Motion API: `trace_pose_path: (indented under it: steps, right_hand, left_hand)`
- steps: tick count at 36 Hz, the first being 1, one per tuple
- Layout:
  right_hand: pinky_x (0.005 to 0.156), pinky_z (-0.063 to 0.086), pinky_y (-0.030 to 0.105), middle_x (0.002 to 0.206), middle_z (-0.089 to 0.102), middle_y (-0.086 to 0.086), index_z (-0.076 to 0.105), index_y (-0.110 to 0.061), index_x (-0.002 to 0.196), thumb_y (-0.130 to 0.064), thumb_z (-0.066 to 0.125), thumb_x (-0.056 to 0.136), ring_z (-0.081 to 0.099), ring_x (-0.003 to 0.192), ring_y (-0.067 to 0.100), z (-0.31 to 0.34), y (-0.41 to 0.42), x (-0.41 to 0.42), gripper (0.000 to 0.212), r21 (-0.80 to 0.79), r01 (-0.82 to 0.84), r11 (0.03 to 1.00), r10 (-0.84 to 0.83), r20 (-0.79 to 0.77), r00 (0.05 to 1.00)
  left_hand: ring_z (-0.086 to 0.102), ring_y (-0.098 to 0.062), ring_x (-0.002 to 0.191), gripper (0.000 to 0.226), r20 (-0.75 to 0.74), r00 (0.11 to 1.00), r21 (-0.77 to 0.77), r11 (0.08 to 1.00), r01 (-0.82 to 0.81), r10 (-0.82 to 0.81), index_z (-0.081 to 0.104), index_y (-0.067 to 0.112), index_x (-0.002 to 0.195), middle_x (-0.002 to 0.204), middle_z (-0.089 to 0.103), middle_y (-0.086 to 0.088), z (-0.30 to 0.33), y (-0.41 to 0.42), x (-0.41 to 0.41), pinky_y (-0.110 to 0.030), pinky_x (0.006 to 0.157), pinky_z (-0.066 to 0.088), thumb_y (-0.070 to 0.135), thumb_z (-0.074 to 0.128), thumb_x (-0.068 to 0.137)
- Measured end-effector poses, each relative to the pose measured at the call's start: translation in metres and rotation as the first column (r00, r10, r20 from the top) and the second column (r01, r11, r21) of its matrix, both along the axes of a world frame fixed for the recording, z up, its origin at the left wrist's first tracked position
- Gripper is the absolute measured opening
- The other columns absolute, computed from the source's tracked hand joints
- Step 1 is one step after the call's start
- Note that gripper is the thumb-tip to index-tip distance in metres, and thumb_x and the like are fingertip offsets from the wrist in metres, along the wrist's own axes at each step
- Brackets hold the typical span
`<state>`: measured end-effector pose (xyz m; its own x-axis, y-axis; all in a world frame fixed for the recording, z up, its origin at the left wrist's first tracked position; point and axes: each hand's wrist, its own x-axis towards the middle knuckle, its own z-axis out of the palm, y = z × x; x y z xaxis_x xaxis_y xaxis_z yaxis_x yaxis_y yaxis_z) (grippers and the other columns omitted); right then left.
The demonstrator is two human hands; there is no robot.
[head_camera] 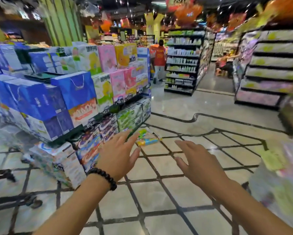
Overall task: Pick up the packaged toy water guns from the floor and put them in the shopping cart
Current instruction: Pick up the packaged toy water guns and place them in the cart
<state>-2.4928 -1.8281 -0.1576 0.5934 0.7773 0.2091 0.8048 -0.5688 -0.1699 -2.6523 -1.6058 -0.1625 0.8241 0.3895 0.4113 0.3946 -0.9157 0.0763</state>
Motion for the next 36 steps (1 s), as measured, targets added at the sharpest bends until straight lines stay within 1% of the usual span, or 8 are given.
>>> trace_pose_path:
  steps: [6, 10, 18, 22, 26, 28, 32, 36]
  right_hand:
    - [0.094, 0.052, 0.032, 0.149, 0.045, -0.018, 0.033, -0.041, 0.151, -0.049, 0.046, 0.101, 0.047, 0.131, 0.012, 0.017, 0.091, 0.06, 0.052, 0.008, -0.004, 1.0, 0.004, 0.019, 1.0]
    - [0.095, 0.053, 0.036, 0.152, 0.042, -0.021, 0.031, -0.043, 0.15, -0.05, 0.045, 0.101, 0.045, 0.133, 0.011, 0.02, 0.145, 0.103, 0.052, 0.028, 0.021, 0.999, -0.021, 0.024, 0.999]
    - [0.094, 0.051, 0.032, 0.151, 0.042, -0.019, 0.029, -0.043, 0.153, -0.05, 0.045, 0.101, 0.047, 0.131, 0.013, -0.003, 0.208, 0.191, 0.055, 0.017, 0.055, 0.998, -0.054, -0.031, 0.998]
    - [0.093, 0.053, 0.033, 0.152, 0.041, -0.019, 0.029, -0.041, 0.153, -0.051, 0.044, 0.101, 0.046, 0.132, 0.012, -0.019, 0.237, 0.251, 0.055, 0.034, 0.07, 0.997, -0.068, -0.066, 0.995]
    - [0.099, 0.049, 0.032, 0.155, 0.04, -0.017, 0.03, -0.039, 0.154, -0.051, 0.043, 0.101, 0.042, 0.136, 0.012, -0.035, 0.268, 0.324, 0.056, 0.059, 0.074, 0.996, -0.069, -0.089, 0.994]
    - [0.099, 0.047, 0.031, 0.155, 0.038, -0.018, 0.029, -0.039, 0.155, -0.051, 0.043, 0.102, 0.041, 0.137, 0.011, -0.038, 0.283, 0.362, 0.056, 0.07, 0.073, 0.995, -0.066, -0.096, 0.993]
    - [0.097, 0.047, 0.031, 0.155, 0.038, -0.017, 0.032, -0.038, 0.154, -0.05, 0.044, 0.102, 0.042, 0.137, 0.013, -0.034, 0.316, 0.441, 0.055, 0.081, 0.026, 0.996, -0.018, -0.091, 0.996]
    - [0.096, 0.052, 0.036, 0.152, 0.044, -0.011, 0.04, -0.032, 0.152, -0.046, 0.05, 0.099, 0.049, 0.133, 0.018, -0.027, 0.36, 0.523, 0.056, 0.093, -0.016, 0.996, 0.025, -0.092, 0.995]
  left_hand:
    - [0.053, -0.027, 0.13, 0.051, 0.062, 0.997, 0.015, 0.998, 0.055, -0.056, 0.053, 0.025, 0.144, 0.144, 0.055, -0.004, 0.01, 0.095, 0.073, -0.042, 0.102, 0.049, 0.047, 0.054, 0.098]
    - [0.059, -0.025, 0.123, 0.049, 0.089, 0.995, 0.049, 0.998, 0.049, -0.053, 0.058, 0.026, 0.139, 0.139, 0.06, -0.003, 0.011, 0.15, 0.126, -0.04, 0.096, 0.053, 0.047, 0.058, 0.095]
    - [0.048, -0.024, 0.135, 0.057, -0.01, 0.986, -0.003, 0.986, 0.164, -0.164, 0.046, 0.03, 0.148, 0.15, 0.05, -0.002, -0.012, 0.212, 0.237, -0.04, 0.108, 0.044, 0.055, 0.033, 0.098]
    - [0.049, -0.024, 0.134, 0.054, -0.028, 0.981, 0.012, 0.981, 0.191, -0.191, 0.048, 0.028, 0.147, 0.148, 0.053, -0.003, -0.024, 0.242, 0.297, -0.038, 0.109, 0.042, 0.052, 0.039, 0.1]
    - [0.055, -0.025, 0.126, 0.049, -0.034, 0.979, 0.045, 0.978, 0.204, -0.202, 0.055, 0.026, 0.142, 0.144, 0.056, -0.004, -0.034, 0.272, 0.368, -0.039, 0.101, 0.05, 0.047, 0.053, 0.098]
    - [0.055, -0.024, 0.123, 0.049, -0.032, 0.978, 0.049, 0.977, 0.207, -0.206, 0.056, 0.025, 0.141, 0.141, 0.057, -0.003, -0.034, 0.288, 0.406, -0.04, 0.098, 0.053, 0.048, 0.053, 0.097]
    - [0.048, -0.02, 0.13, 0.053, -0.021, 0.985, 0.012, 0.986, 0.169, -0.168, 0.049, 0.029, 0.145, 0.146, 0.051, 0.003, -0.025, 0.315, 0.486, -0.039, 0.103, 0.05, 0.053, 0.039, 0.099]
    - [0.048, -0.02, 0.131, 0.047, 0.008, 0.992, -0.005, 0.992, 0.129, -0.129, 0.046, 0.031, 0.143, 0.146, 0.049, 0.004, -0.015, 0.341, 0.558, -0.035, 0.106, 0.045, 0.051, 0.044, 0.101]
